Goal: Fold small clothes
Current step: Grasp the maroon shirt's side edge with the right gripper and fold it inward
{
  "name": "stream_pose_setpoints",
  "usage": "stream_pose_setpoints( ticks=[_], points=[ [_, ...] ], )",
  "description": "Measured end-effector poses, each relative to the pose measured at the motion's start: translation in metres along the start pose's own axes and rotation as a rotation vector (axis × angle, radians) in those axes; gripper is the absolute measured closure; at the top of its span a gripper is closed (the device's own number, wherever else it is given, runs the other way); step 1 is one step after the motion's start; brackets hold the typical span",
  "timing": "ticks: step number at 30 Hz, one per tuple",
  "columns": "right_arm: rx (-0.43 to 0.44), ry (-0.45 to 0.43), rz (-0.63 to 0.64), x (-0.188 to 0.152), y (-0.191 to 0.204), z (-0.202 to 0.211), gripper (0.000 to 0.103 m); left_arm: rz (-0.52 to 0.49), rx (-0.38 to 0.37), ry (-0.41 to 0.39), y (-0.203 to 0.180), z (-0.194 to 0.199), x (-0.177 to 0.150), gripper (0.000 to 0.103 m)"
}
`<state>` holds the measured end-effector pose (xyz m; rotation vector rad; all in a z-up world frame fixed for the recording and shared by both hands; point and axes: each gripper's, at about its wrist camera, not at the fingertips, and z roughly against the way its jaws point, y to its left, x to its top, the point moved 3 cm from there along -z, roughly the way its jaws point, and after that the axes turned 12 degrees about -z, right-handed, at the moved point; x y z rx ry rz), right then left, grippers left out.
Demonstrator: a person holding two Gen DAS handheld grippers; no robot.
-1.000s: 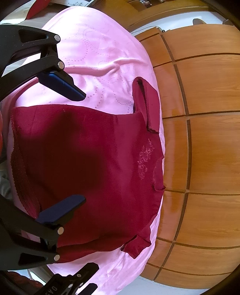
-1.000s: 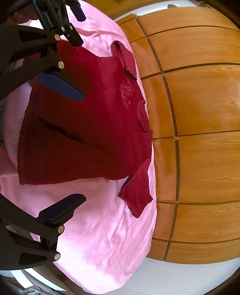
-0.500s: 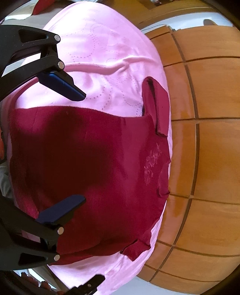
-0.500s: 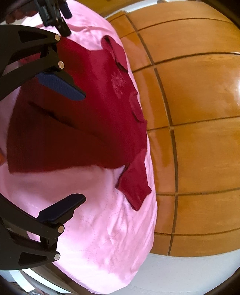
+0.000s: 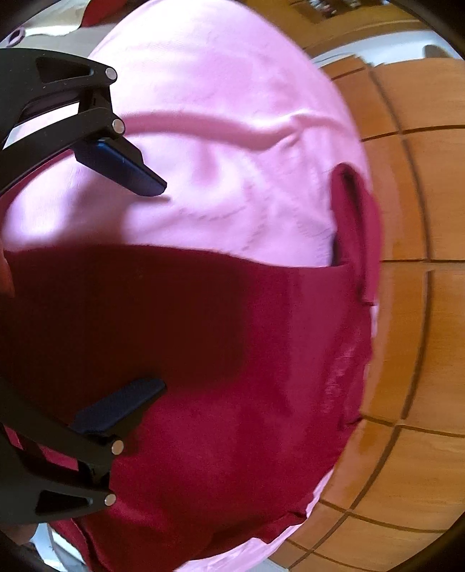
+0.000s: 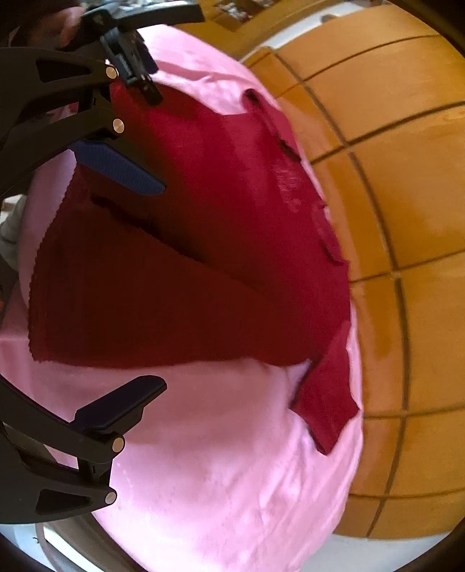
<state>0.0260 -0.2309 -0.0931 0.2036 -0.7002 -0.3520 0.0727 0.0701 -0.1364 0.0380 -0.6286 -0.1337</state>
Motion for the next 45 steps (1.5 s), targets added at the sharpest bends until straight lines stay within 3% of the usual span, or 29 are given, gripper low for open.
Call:
stream_pose_setpoints(
  ticks=[4, 8, 10, 12, 15, 18, 22, 25, 26, 27, 29, 34, 36, 37, 39, 43, 45],
  points=[
    [-0.122, 0.089, 0.018, -0.01, -0.012, -0.028, 0.014, 0.04, -0.034, -0.01, 0.006, -0.006, -0.002, 0.002],
    [-0.062, 0.112, -0.053, -0.009, -0.022, -0.03, 0.02, 0.041, -0.042, -0.011, 0.005, -0.007, -0.004, 0.002],
    [-0.059, 0.11, -0.039, -0.009, -0.022, -0.028, 0.031, 0.045, -0.045, -0.007, 0.006, -0.007, -0.007, 0.002],
    [-0.031, 0.111, -0.025, -0.008, -0.022, -0.027, 0.052, 0.042, -0.043, -0.004, 0.007, -0.007, -0.008, 0.002],
    [0.008, 0.124, 0.007, -0.005, -0.02, -0.023, 0.074, 0.023, -0.033, -0.012, 0.005, -0.01, -0.008, 0.002],
    [-0.009, 0.13, -0.004, 0.002, -0.029, -0.019, 0.086, 0.018, -0.051, -0.019, 0.007, -0.009, -0.009, 0.002],
    [-0.058, 0.143, -0.061, 0.013, -0.055, -0.012, 0.086, -0.001, -0.084, -0.016, 0.01, -0.008, -0.008, 0.002],
    [0.008, 0.234, -0.154, 0.008, -0.075, -0.021, 0.084, -0.016, -0.097, -0.015, 0.01, -0.006, -0.009, 0.002],
    [0.052, 0.231, -0.19, 0.009, -0.08, -0.019, 0.076, -0.017, -0.102, -0.016, 0.01, -0.005, -0.009, 0.002],
    [0.071, 0.223, -0.211, 0.011, -0.083, -0.016, 0.062, -0.014, -0.111, -0.019, 0.011, -0.003, -0.009, 0.002],
    [0.062, 0.164, -0.232, 0.017, -0.087, -0.008, 0.049, -0.003, -0.127, -0.03, 0.014, -0.001, -0.01, 0.002],
    [0.094, 0.142, -0.254, 0.016, -0.086, -0.009, 0.049, 0.021, -0.179, -0.055, 0.019, 0.003, -0.012, 0.003],
    [0.118, 0.16, -0.271, 0.014, -0.086, -0.014, 0.049, 0.004, -0.171, -0.049, 0.018, 0.003, -0.013, 0.008],
    [0.125, 0.166, -0.272, 0.013, -0.083, -0.014, 0.05, -0.007, -0.16, -0.048, 0.017, 0.004, -0.013, 0.016],
    [0.124, 0.178, -0.223, 0.013, -0.076, -0.014, 0.079, -0.035, -0.169, -0.056, 0.014, 0.006, -0.013, 0.035],
    [0.072, 0.153, -0.142, 0.019, -0.064, 0.0, 0.085, -0.07, -0.202, -0.051, 0.015, 0.014, -0.008, 0.08],
    [0.055, 0.123, -0.117, 0.027, -0.059, 0.013, 0.085, -0.048, -0.242, -0.035, 0.023, 0.017, -0.005, 0.087]
  ],
)
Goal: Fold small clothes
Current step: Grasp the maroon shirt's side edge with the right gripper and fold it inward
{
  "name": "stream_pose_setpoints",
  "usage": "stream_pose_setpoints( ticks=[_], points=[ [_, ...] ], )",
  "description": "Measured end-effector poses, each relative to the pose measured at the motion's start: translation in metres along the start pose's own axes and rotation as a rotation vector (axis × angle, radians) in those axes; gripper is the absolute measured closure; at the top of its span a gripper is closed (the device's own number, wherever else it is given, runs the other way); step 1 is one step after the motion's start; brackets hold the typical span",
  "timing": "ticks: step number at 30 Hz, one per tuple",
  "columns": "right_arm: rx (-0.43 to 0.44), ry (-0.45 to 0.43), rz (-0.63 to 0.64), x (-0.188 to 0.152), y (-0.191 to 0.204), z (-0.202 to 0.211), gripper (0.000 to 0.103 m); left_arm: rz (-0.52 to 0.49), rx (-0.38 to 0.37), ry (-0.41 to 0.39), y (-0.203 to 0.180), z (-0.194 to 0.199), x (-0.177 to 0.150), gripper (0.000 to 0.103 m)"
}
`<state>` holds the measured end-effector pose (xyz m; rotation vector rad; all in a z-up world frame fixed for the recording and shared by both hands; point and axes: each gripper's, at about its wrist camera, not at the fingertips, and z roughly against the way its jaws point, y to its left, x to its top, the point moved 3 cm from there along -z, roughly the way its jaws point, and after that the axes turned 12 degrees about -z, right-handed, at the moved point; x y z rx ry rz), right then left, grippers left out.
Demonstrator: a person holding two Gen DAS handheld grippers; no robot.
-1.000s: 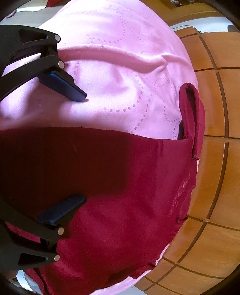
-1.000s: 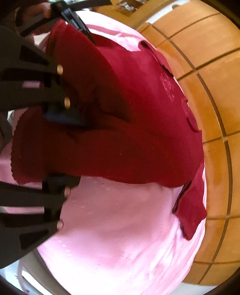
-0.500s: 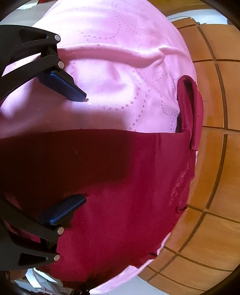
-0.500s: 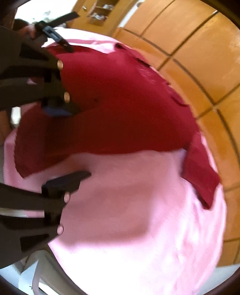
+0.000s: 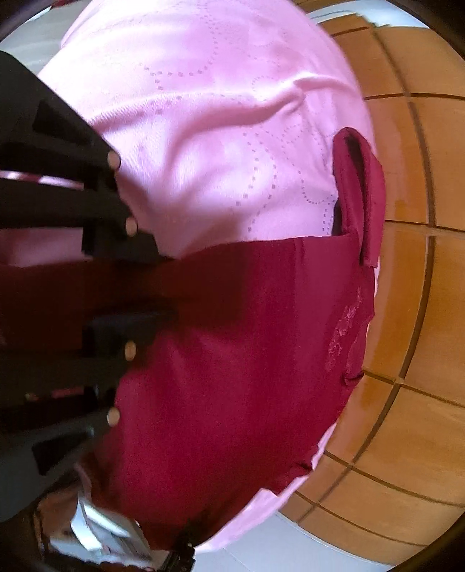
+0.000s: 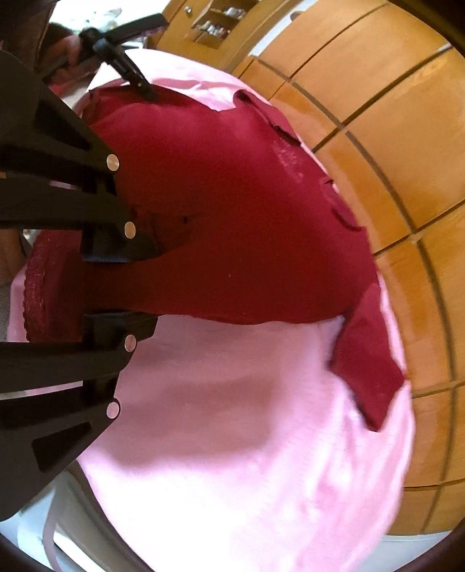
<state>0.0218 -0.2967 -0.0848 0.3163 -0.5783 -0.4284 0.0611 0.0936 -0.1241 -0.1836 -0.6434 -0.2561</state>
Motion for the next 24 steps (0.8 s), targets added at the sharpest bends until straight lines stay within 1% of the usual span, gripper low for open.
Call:
stream_pose_setpoints(
  ticks=[2, 4, 5, 7, 8, 9, 10, 11, 12, 13, 14, 15, 16, 17, 18, 19, 20, 23, 24],
  points=[
    [-0.006, -0.012, 0.022, 0.001, 0.001, 0.008, 0.085, 0.042, -0.049, 0.006, 0.011, 0.005, 0.001, 0.089],
    [-0.006, 0.03, 0.014, -0.002, -0.006, 0.005, 0.085, 0.039, -0.063, 0.017, 0.014, 0.004, -0.001, 0.089],
    [-0.03, 0.058, -0.005, -0.005, -0.016, -0.002, 0.085, 0.021, -0.057, 0.025, 0.013, 0.001, -0.003, 0.089],
    [-0.07, 0.11, -0.042, -0.008, -0.033, -0.014, 0.075, -0.009, -0.049, 0.038, 0.01, -0.002, -0.006, 0.089],
    [-0.063, 0.114, -0.081, -0.009, -0.042, -0.015, 0.067, -0.018, -0.048, 0.035, 0.009, -0.001, -0.006, 0.086],
    [-0.042, 0.104, -0.118, -0.006, -0.048, -0.013, 0.061, -0.024, -0.057, 0.029, 0.008, 0.0, -0.005, 0.082],
    [-0.028, 0.089, -0.148, -0.004, -0.052, -0.01, 0.057, -0.015, -0.072, 0.023, 0.008, 0.001, -0.005, 0.07],
    [-0.028, 0.051, -0.173, 0.001, -0.056, -0.004, 0.05, 0.005, -0.086, 0.015, 0.01, 0.003, -0.005, 0.048],
    [-0.04, 0.004, -0.189, 0.005, -0.059, 0.002, 0.046, 0.032, -0.1, -0.001, 0.012, 0.006, -0.005, 0.039],
    [-0.052, -0.028, -0.199, 0.007, -0.061, 0.007, 0.044, 0.069, -0.119, -0.033, 0.018, 0.011, -0.004, 0.032],
    [-0.068, -0.075, -0.214, 0.011, -0.064, 0.014, 0.034, 0.093, -0.126, -0.051, 0.021, 0.013, -0.003, 0.028],
    [-0.098, -0.114, -0.224, 0.014, -0.067, 0.019, 0.022, 0.124, -0.124, -0.07, 0.027, 0.016, -0.001, 0.025],
    [-0.149, -0.157, -0.228, 0.017, -0.068, 0.023, 0.019, 0.146, -0.113, -0.083, 0.031, 0.017, 0.002, 0.019],
    [-0.199, -0.21, -0.209, 0.02, -0.066, 0.029, 0.019, 0.161, -0.1, -0.095, 0.035, 0.017, 0.004, 0.014],
    [-0.214, -0.241, -0.177, 0.022, -0.061, 0.031, 0.011, 0.175, -0.085, -0.108, 0.037, 0.016, 0.007, 0.011],
    [-0.225, -0.261, -0.149, 0.023, -0.055, 0.031, 0.007, 0.184, -0.073, -0.113, 0.039, 0.014, 0.009, 0.006],
    [-0.25, -0.28, -0.114, 0.024, -0.045, 0.027, 0.004, 0.197, -0.058, -0.116, 0.04, 0.011, 0.013, 0.005],
    [-0.287, -0.277, -0.017, 0.028, -0.019, 0.01, 0.004, 0.208, -0.064, -0.11, 0.036, -0.001, 0.028, 0.003],
    [-0.287, -0.271, 0.003, 0.031, -0.013, 0.004, 0.004, 0.194, -0.047, -0.101, 0.034, -0.007, 0.036, 0.003]
  ],
)
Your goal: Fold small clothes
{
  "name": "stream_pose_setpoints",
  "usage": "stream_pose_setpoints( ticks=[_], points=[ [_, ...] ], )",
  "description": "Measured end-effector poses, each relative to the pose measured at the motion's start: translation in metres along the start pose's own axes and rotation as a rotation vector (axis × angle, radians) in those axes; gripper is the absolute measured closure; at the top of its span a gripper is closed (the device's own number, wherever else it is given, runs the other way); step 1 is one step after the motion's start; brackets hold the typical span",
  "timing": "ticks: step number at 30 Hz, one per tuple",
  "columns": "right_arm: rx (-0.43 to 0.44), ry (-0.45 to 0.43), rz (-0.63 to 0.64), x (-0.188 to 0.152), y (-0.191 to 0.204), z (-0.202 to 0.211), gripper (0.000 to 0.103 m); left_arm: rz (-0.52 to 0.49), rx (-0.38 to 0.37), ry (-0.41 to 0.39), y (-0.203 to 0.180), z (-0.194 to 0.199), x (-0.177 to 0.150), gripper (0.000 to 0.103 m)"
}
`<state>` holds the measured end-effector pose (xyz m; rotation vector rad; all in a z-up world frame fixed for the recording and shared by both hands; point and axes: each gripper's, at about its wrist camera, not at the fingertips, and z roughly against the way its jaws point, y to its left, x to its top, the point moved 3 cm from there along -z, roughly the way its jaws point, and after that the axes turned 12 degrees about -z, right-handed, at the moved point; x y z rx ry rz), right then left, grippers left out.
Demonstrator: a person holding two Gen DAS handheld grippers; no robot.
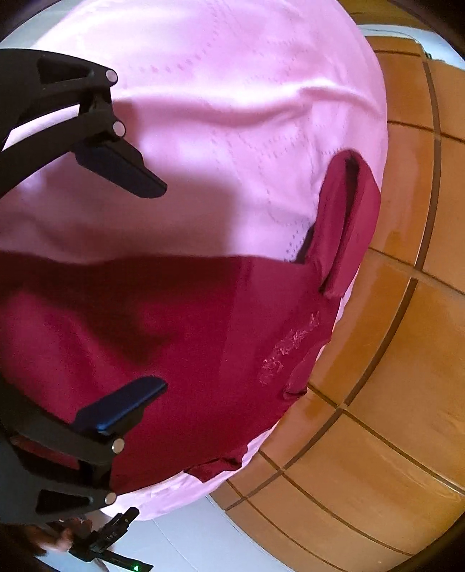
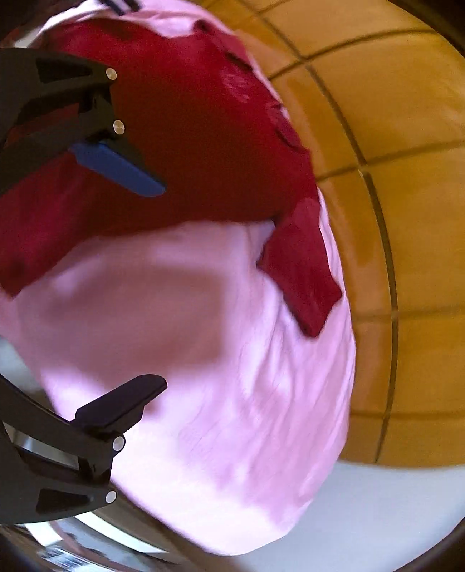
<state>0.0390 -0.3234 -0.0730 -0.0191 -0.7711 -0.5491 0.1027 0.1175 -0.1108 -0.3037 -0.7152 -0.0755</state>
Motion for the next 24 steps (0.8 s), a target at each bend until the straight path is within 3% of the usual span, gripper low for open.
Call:
stream_pose_setpoints(
  ticks=[8, 11, 14, 20, 24],
  points=[
    [0.081, -0.03, 0.091, 0.011, 0.074, -0.052, 0.004, -0.203, 0.205, -0.016, -0.009, -0.034, 0.06, 0.003],
    [0.043, 0.005, 0.104, 0.008, 0.088, -0.082, 0.004, -0.244, 0.238, -0.037, -0.002, -0.047, 0.087, 0.003],
    [-0.009, 0.066, 0.109, -0.004, 0.087, -0.109, 0.004, -0.277, 0.276, -0.051, 0.003, -0.064, 0.113, 0.003],
    [-0.026, 0.043, 0.12, -0.008, 0.09, -0.108, 0.004, -0.359, 0.347, -0.062, 0.002, -0.114, 0.156, 0.003],
    [-0.029, 0.03, 0.121, -0.009, 0.087, -0.108, 0.004, -0.443, 0.364, -0.01, -0.002, -0.155, 0.169, 0.008]
  ],
)
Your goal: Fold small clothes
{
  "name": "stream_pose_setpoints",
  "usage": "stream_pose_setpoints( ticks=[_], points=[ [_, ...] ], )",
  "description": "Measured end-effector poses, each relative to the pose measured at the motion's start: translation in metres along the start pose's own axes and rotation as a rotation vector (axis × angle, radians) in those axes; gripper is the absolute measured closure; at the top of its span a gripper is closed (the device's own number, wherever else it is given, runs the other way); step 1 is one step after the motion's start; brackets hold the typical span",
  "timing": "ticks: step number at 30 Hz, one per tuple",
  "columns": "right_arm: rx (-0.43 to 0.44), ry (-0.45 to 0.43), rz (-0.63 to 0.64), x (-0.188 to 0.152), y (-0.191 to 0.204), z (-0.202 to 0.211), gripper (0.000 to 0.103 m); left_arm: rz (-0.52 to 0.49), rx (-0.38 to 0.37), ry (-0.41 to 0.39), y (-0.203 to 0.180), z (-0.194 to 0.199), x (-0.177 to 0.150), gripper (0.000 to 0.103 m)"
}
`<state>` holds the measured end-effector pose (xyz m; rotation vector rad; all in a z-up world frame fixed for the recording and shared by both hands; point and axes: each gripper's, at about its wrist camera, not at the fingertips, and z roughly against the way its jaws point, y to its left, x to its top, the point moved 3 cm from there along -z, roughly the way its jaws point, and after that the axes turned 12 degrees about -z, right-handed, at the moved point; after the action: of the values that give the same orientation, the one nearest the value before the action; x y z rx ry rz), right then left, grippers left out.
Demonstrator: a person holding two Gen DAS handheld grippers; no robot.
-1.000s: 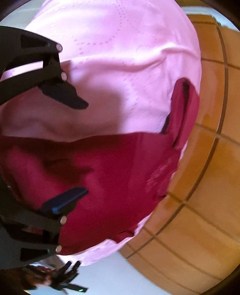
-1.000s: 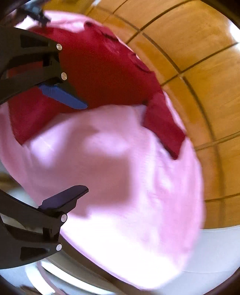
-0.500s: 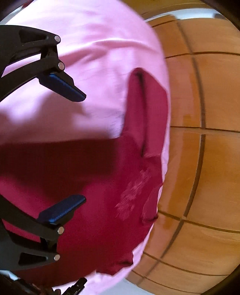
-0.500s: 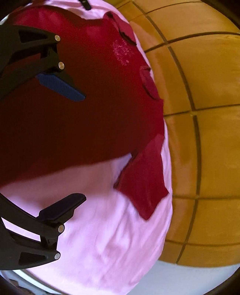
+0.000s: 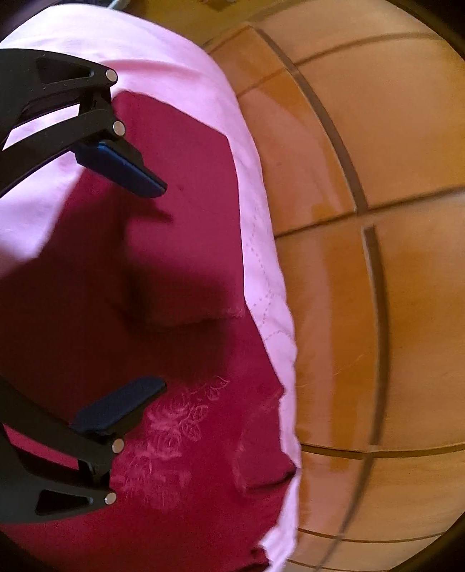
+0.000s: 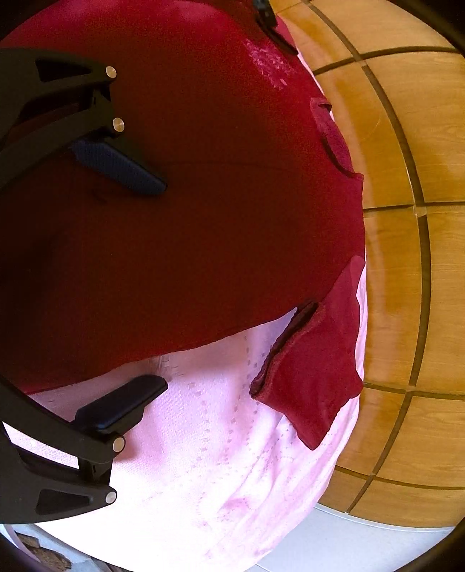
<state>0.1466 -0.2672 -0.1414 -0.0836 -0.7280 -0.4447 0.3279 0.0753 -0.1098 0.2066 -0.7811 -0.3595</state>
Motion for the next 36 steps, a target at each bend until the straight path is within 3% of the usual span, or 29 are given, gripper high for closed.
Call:
stream_pose_setpoints(
  ticks=[2, 3, 4, 6, 7, 8, 14, 18, 28, 31, 33, 34, 35, 36],
  points=[
    [0.0, -0.005, -0.002, 0.0, 0.0, -0.001, 0.004, -0.033, 0.001, 0.025, -0.004, -0.011, 0.004, 0.04],
    [0.001, -0.006, -0.002, 0.0, 0.0, -0.001, 0.004, -0.04, -0.001, 0.042, -0.005, -0.016, 0.004, 0.049],
    [0.002, -0.008, -0.004, 0.0, 0.0, -0.001, 0.004, -0.028, -0.03, 0.046, -0.002, -0.02, 0.003, 0.064],
    [0.003, -0.01, -0.005, 0.0, 0.0, -0.001, 0.003, -0.002, -0.083, 0.029, 0.001, -0.019, 0.005, 0.08],
    [0.003, -0.012, -0.005, -0.001, 0.0, -0.001, 0.004, 0.007, -0.104, 0.01, 0.004, -0.013, 0.006, 0.095],
    [0.002, -0.013, -0.005, -0.001, 0.0, -0.001, 0.004, 0.012, -0.109, -0.003, 0.005, -0.01, 0.008, 0.097],
    [0.001, -0.015, -0.002, -0.001, -0.001, -0.001, 0.004, 0.17, -0.119, -0.144, 0.062, 0.039, 0.002, 0.099],
    [0.0, -0.016, -0.002, -0.001, -0.001, -0.001, 0.004, 0.304, -0.06, -0.187, 0.122, 0.057, -0.016, 0.099],
    [-0.001, -0.017, 0.001, 0.0, -0.001, -0.001, 0.004, 0.61, 0.136, -0.079, 0.254, 0.065, -0.111, 0.101],
    [-0.006, -0.018, 0.003, 0.0, -0.002, 0.0, 0.004, 0.655, 0.126, -0.042, 0.259, 0.06, -0.129, 0.103],
    [-0.01, -0.019, 0.006, 0.001, -0.002, 0.0, 0.004, 0.627, 0.103, -0.031, 0.247, 0.055, -0.126, 0.103],
    [-0.012, -0.02, 0.007, 0.001, -0.001, 0.0, 0.004, 0.597, 0.085, -0.038, 0.235, 0.053, -0.12, 0.093],
    [-0.013, -0.02, 0.008, 0.001, -0.001, 0.0, 0.004, 0.57, 0.058, -0.049, 0.224, 0.055, -0.116, 0.063],
    [-0.015, -0.021, 0.009, 0.001, -0.001, 0.0, 0.004, 0.547, 0.04, -0.056, 0.212, 0.055, -0.11, 0.049]
  ],
)
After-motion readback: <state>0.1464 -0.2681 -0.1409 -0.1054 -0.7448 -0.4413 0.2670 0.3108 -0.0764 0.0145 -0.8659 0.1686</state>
